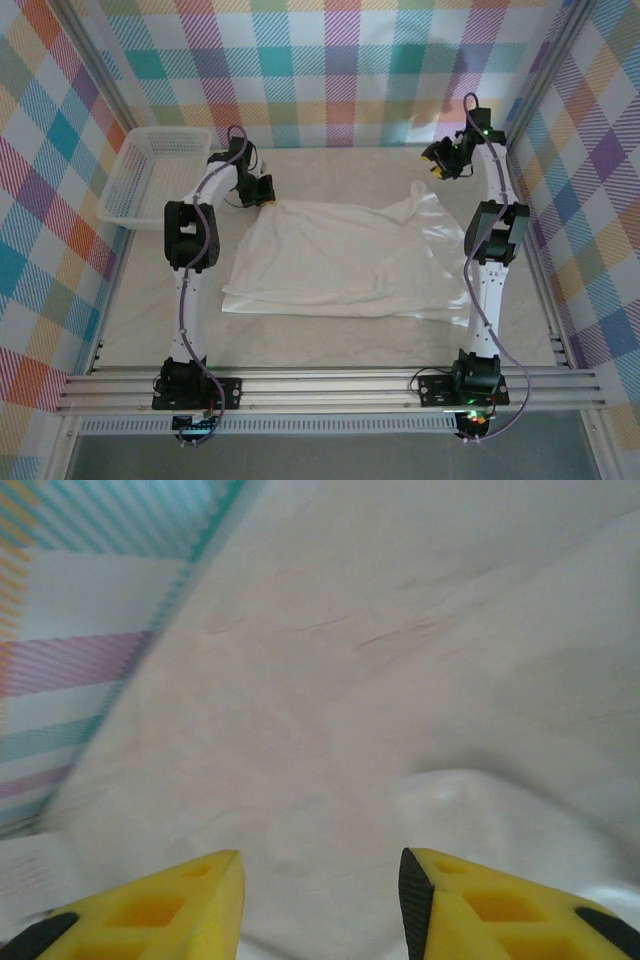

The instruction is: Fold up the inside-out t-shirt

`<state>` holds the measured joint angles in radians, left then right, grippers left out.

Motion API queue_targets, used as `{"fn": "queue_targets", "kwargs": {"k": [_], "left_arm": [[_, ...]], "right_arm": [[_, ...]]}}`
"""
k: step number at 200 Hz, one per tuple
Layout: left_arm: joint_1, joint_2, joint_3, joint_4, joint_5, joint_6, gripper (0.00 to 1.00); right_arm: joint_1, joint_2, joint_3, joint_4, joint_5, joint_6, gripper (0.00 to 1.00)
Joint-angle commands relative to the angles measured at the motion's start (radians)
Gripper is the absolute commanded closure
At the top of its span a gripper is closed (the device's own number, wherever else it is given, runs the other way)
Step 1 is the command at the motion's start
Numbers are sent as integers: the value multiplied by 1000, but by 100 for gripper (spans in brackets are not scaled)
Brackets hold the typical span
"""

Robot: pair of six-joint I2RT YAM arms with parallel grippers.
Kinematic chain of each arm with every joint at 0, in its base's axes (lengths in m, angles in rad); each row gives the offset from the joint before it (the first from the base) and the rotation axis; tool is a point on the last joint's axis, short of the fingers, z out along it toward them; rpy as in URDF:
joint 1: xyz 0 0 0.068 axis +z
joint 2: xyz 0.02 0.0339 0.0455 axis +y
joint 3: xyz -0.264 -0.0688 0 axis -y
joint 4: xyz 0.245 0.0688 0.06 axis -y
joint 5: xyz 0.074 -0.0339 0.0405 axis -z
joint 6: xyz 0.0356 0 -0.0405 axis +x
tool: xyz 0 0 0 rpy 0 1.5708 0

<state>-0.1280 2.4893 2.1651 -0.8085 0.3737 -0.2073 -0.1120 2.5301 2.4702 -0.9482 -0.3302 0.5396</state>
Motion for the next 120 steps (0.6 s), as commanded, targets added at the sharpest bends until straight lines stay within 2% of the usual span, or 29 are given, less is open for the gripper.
{"fn": "queue_targets", "kwargs": {"k": [1, 17, 42, 64, 120], "left_arm": [[-6, -49, -18, -18, -1, 33, 100], [-7, -51, -18, -20, -7, 36, 100], [-6, -46, -16, -18, -6, 33, 100], [-7, -44, -19, -16, -5, 29, 100], [-5, -50, -12, -20, -38, 25, 100]], "right_arm": [[-9, -76, -111, -165, 255, -309, 55], [-6, -112, -210, -135, 308, -398, 55], [8, -93, -221, -129, 297, -459, 53], [21, -59, -201, -134, 280, -465, 50], [34, 23, -154, -160, 258, -417, 53]]}}
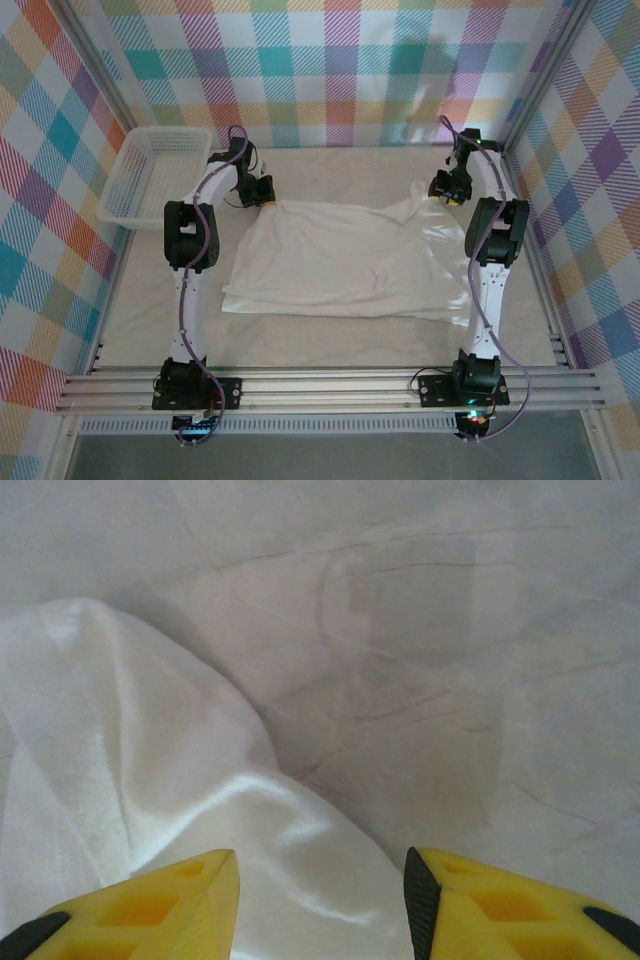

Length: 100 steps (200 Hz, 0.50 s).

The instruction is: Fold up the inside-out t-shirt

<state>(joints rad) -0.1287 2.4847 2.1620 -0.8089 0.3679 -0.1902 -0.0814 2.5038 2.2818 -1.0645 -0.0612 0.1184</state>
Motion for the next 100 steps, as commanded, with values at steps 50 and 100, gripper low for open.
{"fn": "queue_targets", "kwargs": {"k": [50, 100], "left_arm": [[22, -41, -6, -21, -91, -40, 100], [52, -80, -51, -53, -194, -32, 100]], "right_arm": [[9, 58, 40, -67, 20, 7, 94], [-15, -46, 10, -54, 62, 7, 100]]}}
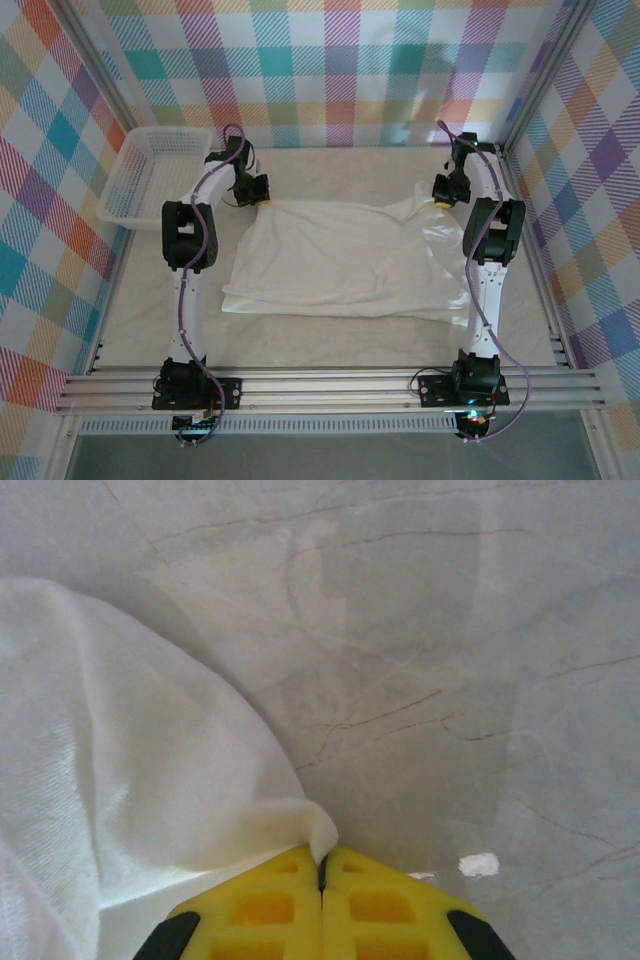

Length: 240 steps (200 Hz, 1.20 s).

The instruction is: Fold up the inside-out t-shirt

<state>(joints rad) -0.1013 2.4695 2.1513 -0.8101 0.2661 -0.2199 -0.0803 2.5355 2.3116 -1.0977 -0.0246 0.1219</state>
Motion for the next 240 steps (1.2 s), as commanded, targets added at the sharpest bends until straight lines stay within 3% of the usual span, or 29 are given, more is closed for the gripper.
{"fn": "queue_targets", "kwargs": {"k": [1, 101, 122, 160, 186, 240], "left_arm": [[24, -66, -43, -52, -95, -3, 100], [54, -147, -51, -67, 27, -4, 100], [61, -229, -159, -40, 10, -2, 100], [94, -360, -408, 37, 52, -19, 100], [93, -380, -481, 52, 66, -15, 100], [92, -430, -460, 11, 71, 11, 100]], "right_arm": [[-17, -80, -21, -20, 24, 5, 100], [-30, -182, -39, -22, -208, 62, 100], [-51, -277, -159, 22, -218, 95, 100], [-105, -453, -546, 210, -222, 138, 100], [-106, -463, -601, 202, -226, 125, 100], [-112, -525, -565, 175, -225, 142, 100]]}}
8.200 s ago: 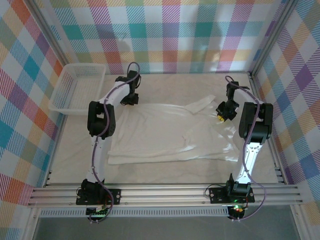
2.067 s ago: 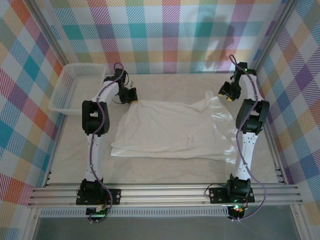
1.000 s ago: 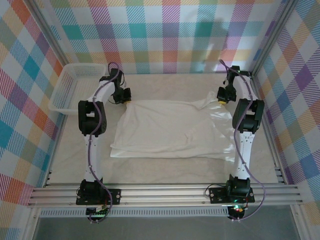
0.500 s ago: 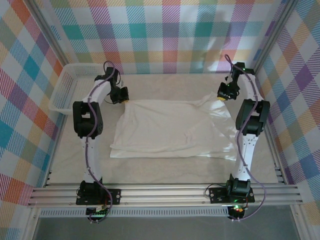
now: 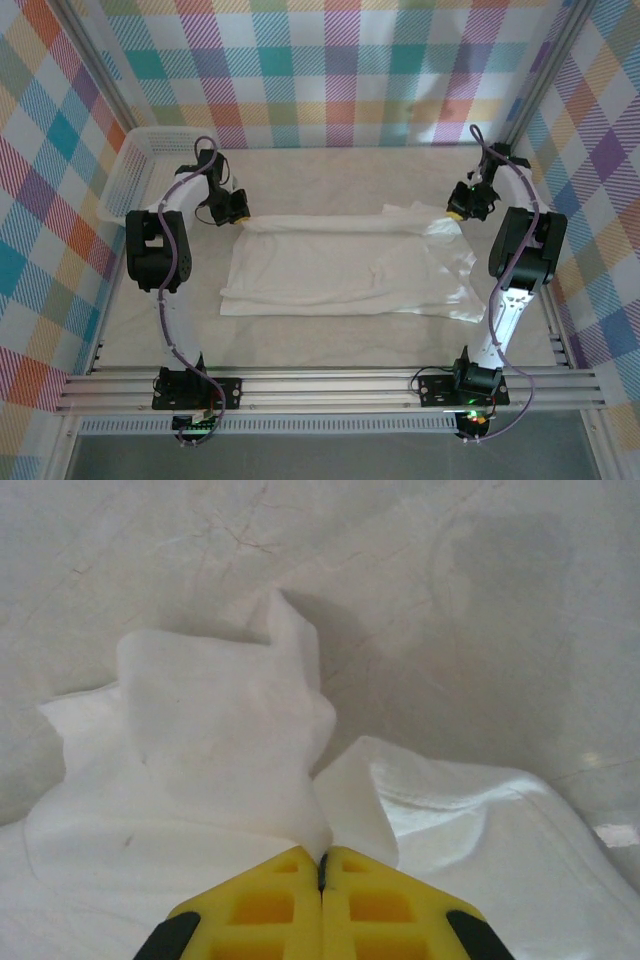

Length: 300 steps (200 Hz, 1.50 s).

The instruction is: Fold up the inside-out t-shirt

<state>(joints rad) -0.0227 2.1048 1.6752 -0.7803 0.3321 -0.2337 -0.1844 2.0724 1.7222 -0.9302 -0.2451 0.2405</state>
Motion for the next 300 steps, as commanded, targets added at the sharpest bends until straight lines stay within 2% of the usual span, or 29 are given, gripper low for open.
{"fn": "queue_targets", "kwargs": {"k": [1, 27, 63, 85, 93, 106, 112, 131, 141, 159, 179, 208, 227, 246, 265, 284, 300], "left_arm": [[14, -66, 15, -20, 7, 26, 100], [14, -122, -44, -19, 15, 30, 100], [10, -152, -186, 14, -31, 14, 100], [9, -166, -287, 56, -41, 1, 100], [7, -174, -317, 75, -52, -11, 100], [4, -177, -336, 93, -57, -18, 98], [3, -174, -333, 94, -56, -18, 93], [-9, -179, -312, 93, -62, -7, 71], [-13, -192, -300, 89, -67, -7, 66], [-20, -231, -288, 67, -77, -9, 56], [-29, -288, -287, 39, -98, -9, 45], [-47, -366, -299, 7, -128, -4, 40], [-70, -427, -328, 34, -90, -32, 39], [-124, -497, -369, 79, -36, -70, 38], [-192, -555, -404, 91, -52, -87, 38], [-238, -594, -451, 122, -65, -116, 37], [-248, -603, -480, 140, -70, -139, 37]], "right_arm": [[-8, -62, 25, 8, -5, 24, 100], [-10, -121, -58, 31, 11, 47, 100], [-12, -198, -317, 136, 66, 95, 100], [-12, -193, -403, 148, 102, 98, 100], [-12, -195, -427, 158, 101, 98, 97], [-12, -191, -441, 166, 87, 95, 86], [-12, -190, -436, 164, 77, 95, 81], [-12, -203, -407, 142, 55, 95, 78], [-12, -222, -385, 125, 58, 95, 76], [-10, -284, -358, 114, 75, 97, 65], [11, -324, -338, 135, 73, 96, 59], [106, -255, -256, 142, 97, 68, 52], [165, -164, -173, 122, 142, 54, 46], [207, -73, -105, 122, 203, 31, 38], [232, 10, -41, 106, 215, 11, 33], [252, 82, 18, 79, 187, 4, 36], [265, 125, 60, 45, 166, 15, 50]]}}
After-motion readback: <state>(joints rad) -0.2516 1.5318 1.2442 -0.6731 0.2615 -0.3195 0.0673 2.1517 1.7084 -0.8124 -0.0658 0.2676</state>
